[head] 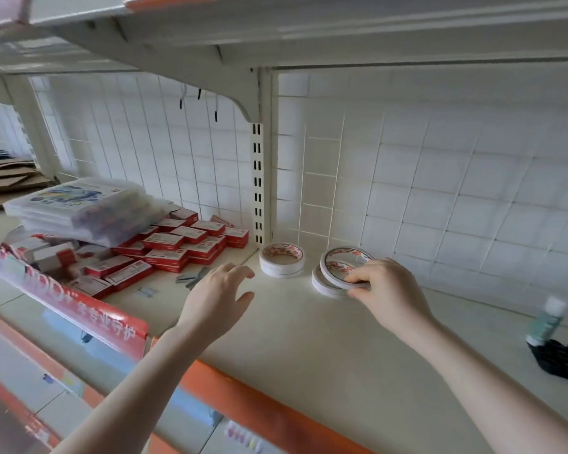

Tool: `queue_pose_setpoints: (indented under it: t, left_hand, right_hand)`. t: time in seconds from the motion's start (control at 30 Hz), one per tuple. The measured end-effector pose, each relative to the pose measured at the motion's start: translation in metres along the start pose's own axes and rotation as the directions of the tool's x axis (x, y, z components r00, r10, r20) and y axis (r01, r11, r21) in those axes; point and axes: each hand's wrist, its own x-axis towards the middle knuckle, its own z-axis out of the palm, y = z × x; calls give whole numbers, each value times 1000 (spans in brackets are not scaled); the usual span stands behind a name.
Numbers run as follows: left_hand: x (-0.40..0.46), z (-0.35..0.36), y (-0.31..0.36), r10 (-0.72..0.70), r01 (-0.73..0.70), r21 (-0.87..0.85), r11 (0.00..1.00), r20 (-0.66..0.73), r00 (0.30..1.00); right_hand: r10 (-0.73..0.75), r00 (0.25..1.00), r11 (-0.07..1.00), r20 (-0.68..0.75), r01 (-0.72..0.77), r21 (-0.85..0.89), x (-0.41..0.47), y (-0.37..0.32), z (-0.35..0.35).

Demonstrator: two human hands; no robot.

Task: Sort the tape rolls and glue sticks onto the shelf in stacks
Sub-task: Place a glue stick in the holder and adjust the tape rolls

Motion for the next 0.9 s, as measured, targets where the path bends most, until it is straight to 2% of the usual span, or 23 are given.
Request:
queue_pose_setpoints:
  t: [0.33,0.9]
  left_hand:
    - [10,23,-2,18,-15,-105,994,36,999]
    - [15,35,-6,4,9,-154,988,79,997]
  right_hand:
    - [118,989,993,90,-114,-38,30,1,27]
    - [115,969,990,220,-130,56,38,7,30]
